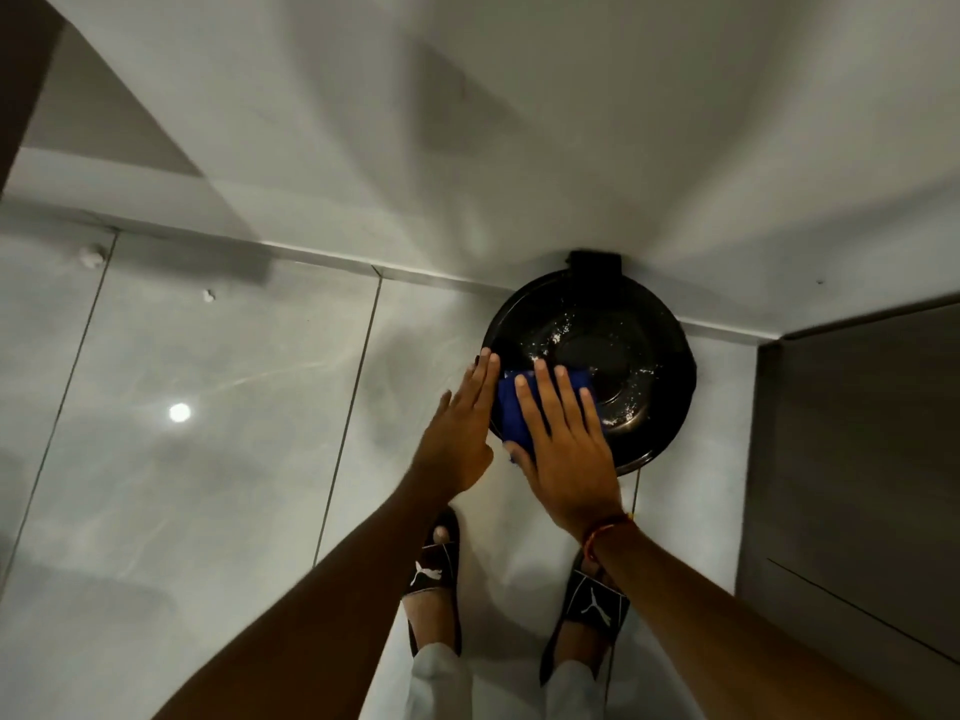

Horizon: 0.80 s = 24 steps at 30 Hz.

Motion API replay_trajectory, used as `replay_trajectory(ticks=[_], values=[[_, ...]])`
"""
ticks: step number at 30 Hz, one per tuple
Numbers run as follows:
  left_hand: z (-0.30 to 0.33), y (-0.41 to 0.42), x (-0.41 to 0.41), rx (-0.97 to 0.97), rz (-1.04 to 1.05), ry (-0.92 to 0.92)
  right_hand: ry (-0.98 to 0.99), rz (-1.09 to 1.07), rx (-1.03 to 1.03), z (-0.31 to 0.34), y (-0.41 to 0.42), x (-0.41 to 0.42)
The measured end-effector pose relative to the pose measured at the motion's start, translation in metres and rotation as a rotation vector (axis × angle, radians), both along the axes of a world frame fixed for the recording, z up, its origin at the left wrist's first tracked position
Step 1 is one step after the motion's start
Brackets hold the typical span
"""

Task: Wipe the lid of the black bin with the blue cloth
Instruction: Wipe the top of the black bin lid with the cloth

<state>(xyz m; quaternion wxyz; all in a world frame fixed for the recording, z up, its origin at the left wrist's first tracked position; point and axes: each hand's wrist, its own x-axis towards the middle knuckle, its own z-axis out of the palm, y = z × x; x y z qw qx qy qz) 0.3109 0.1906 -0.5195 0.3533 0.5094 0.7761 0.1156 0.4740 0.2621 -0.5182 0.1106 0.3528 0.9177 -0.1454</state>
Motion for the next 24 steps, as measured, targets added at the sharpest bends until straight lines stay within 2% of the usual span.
replay_trajectory(ticks=[6, 9, 14, 18, 24], values=[[-0.012, 0.001, 0.015, -0.090, 0.004, 0.139, -0.064, -0.014, 0.052, -0.003, 0.018, -0.019], [-0.009, 0.000, 0.012, -0.096, -0.034, 0.198, -0.032, -0.091, 0.059, 0.002, 0.039, -0.042], [-0.007, 0.002, 0.012, -0.129, -0.030, 0.189, -0.010, -0.126, 0.068, 0.005, 0.081, -0.067], [-0.010, 0.002, 0.015, -0.152, -0.041, 0.256, -0.004, -0.146, 0.090, 0.001, 0.059, -0.059], [-0.007, 0.007, 0.013, -0.156, -0.084, 0.295, -0.016, -0.123, 0.081, -0.005, 0.002, -0.005]])
